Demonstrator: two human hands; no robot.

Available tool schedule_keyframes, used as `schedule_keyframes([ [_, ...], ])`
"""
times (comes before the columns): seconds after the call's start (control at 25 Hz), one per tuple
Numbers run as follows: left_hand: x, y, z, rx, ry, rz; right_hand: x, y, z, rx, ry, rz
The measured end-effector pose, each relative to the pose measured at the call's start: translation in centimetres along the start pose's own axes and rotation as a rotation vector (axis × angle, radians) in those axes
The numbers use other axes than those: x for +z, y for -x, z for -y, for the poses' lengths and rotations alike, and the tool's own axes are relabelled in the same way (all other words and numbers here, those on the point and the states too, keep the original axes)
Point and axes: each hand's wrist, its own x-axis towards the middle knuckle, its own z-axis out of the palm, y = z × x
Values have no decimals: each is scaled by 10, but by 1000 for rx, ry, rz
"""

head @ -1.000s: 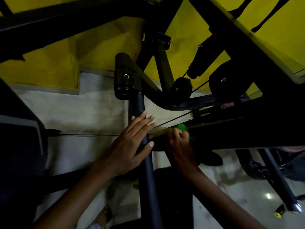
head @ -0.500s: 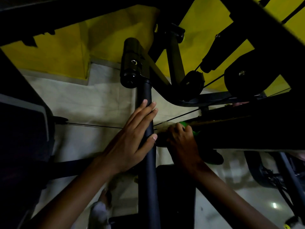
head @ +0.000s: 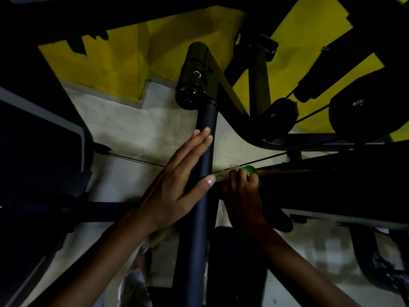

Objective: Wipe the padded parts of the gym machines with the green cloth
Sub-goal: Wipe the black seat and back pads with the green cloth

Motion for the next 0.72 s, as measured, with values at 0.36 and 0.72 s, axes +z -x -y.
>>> schedule_keyframes([
  [0.36, 8, 5, 8, -40, 176, -59, 28, -17, 20, 114, 80, -125],
  [0.72, 8, 3, 11, -17, 173, -87, 40, -24, 32, -18, 178, -7],
])
